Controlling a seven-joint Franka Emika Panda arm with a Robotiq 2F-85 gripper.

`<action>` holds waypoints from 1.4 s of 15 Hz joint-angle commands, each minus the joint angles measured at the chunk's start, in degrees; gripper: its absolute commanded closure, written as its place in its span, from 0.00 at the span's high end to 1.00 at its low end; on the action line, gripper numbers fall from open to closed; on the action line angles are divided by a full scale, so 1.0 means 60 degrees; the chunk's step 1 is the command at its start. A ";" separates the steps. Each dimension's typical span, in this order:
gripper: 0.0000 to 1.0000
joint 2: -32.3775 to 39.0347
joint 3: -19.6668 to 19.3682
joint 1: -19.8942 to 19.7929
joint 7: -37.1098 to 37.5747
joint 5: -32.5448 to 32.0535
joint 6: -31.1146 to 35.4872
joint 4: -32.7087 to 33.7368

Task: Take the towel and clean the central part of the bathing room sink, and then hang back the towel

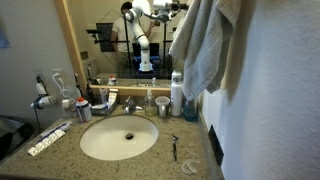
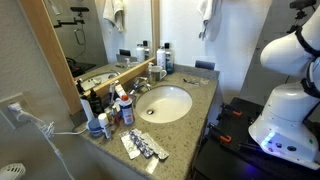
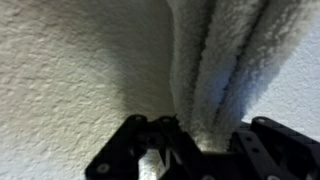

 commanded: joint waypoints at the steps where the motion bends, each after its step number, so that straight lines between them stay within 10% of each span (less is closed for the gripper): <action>1: 0.06 -0.0050 -0.0056 0.0271 0.0004 0.0180 -0.0162 -0.0074; 21: 0.06 0.0423 -0.0132 0.0623 -0.0128 0.1854 -0.0436 0.0435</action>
